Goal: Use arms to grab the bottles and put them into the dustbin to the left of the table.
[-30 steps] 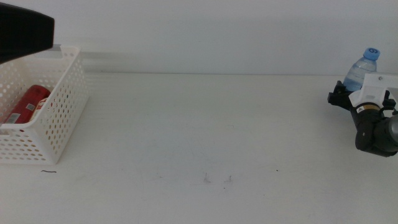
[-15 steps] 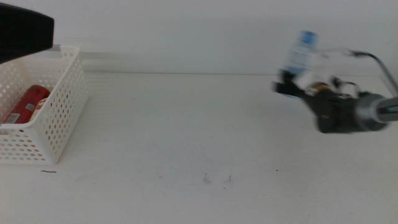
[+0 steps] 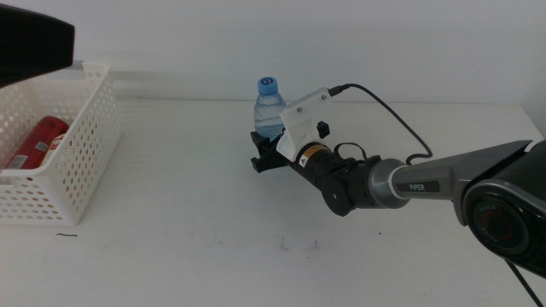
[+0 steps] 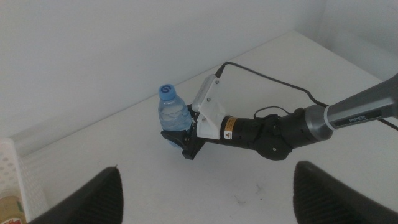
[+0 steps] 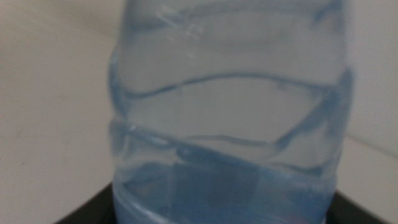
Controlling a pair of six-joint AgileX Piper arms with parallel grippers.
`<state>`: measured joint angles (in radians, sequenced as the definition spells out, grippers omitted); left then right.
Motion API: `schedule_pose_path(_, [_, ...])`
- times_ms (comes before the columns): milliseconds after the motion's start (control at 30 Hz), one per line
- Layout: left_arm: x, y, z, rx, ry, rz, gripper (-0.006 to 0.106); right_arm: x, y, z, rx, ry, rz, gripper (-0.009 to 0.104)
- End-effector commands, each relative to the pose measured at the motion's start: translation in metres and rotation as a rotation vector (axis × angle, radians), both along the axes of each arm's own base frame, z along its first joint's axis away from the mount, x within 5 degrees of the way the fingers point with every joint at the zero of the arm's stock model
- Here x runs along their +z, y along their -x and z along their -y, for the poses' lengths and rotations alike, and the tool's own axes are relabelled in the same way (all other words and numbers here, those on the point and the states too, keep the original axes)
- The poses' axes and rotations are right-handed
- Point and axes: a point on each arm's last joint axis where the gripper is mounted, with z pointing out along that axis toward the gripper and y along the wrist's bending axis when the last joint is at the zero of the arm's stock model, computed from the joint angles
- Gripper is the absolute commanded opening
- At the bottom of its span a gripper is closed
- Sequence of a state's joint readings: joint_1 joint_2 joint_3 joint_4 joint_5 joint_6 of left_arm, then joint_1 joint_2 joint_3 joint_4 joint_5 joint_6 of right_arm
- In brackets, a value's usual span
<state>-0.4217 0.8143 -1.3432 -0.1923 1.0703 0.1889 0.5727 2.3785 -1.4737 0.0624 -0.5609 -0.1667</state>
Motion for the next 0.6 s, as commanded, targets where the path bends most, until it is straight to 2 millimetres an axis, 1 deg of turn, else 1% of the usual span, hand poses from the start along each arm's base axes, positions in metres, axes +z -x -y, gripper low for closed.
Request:
schedule_pose_path(0, [0.001, 0.0, 0.0, -0.002, 0.01, 0.011, 0.094, 0.007, -0.005, -0.002, -0.004, -0.025, 0.05, 0.0])
schedule_pose_path(67, [0.001, 0.0, 0.0, -0.002, 0.01, 0.011, 0.094, 0.001, -0.005, -0.001, -0.009, -0.022, 0.035, 0.006])
schedule_pose_path(133, [0.001, 0.0, 0.0, -0.001, 0.012, 0.009, 0.094, -0.004, -0.005, -0.001, -0.015, -0.021, 0.021, 0.016])
schedule_pose_path(233, [0.001, 0.0, 0.0, -0.001, 0.012, 0.009, 0.094, -0.007, -0.004, -0.001, -0.026, -0.045, -0.036, 0.045])
schedule_pose_path(333, [0.001, 0.0, 0.0, -0.002, 0.009, 0.011, 0.094, -0.005, -0.001, 0.0, -0.046, -0.066, -0.15, 0.083])
schedule_pose_path(367, [0.001, 0.0, 0.0, -0.002, 0.009, 0.011, 0.094, -0.004, 0.001, 0.001, -0.049, -0.052, -0.193, 0.094])
schedule_pose_path(467, [0.001, 0.0, 0.0, -0.002, 0.009, 0.011, 0.094, 0.005, 0.01, 0.001, -0.045, -0.014, -0.272, 0.093])
schedule_pose_path(567, [0.001, 0.0, 0.0, -0.002, 0.009, 0.011, 0.094, 0.026, 0.03, 0.001, -0.02, -0.009, -0.26, 0.093])
